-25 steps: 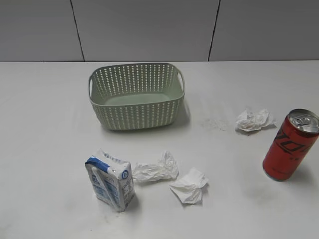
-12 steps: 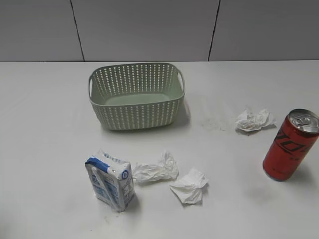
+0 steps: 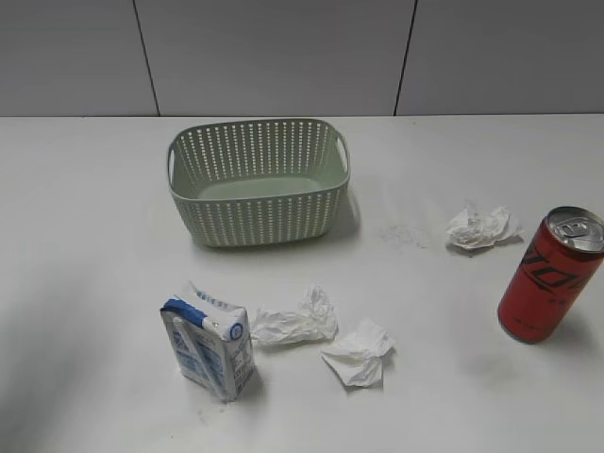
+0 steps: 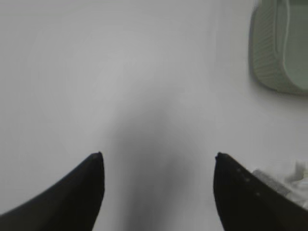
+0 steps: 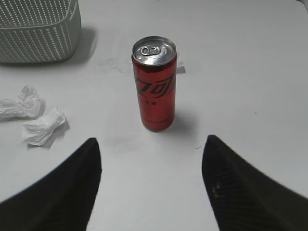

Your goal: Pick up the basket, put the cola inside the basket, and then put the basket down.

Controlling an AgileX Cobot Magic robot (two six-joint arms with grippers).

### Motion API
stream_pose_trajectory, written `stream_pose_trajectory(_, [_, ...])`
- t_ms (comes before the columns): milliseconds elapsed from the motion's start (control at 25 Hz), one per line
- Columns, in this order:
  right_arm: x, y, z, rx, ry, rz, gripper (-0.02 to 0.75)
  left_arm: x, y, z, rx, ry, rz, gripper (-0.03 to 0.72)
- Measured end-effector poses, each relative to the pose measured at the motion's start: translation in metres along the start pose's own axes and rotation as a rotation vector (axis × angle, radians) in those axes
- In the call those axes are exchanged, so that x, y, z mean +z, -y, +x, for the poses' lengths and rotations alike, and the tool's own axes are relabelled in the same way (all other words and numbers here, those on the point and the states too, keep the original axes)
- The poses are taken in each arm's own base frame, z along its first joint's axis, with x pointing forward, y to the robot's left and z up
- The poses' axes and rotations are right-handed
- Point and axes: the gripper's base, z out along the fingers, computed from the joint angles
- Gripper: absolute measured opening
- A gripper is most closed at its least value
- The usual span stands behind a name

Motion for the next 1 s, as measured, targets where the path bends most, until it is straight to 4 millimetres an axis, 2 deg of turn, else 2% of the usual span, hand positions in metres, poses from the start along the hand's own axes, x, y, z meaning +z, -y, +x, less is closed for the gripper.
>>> stream_pose_trajectory(200, [0.000, 0.000, 0.000, 0.000, 0.000, 0.000, 0.514, 0.027, 0.030, -0.054, 0.047, -0.063, 0.022, 0.530])
stream_pose_trajectory(440, [0.000, 0.000, 0.000, -0.002, 0.000, 0.003, 0.514, 0.073, 0.087, -0.092, 0.081, -0.118, 0.031, 0.529])
stream_pose_trajectory(600, [0.000, 0.001, 0.000, -0.005, -0.001, 0.008, 0.514, 0.108, 0.112, -0.106, 0.076, -0.156, 0.022, 0.529])
stream_pose_trajectory(760, [0.000, 0.001, 0.000, -0.006, -0.001, 0.009, 0.514, 0.139, 0.121, -0.116, 0.067, -0.180, 0.006, 0.529])
stream_pose_trajectory(1000, [0.000, 0.001, 0.000, -0.006, -0.001, 0.010, 0.514, 0.172, 0.117, -0.121, 0.050, -0.198, -0.056, 0.529])
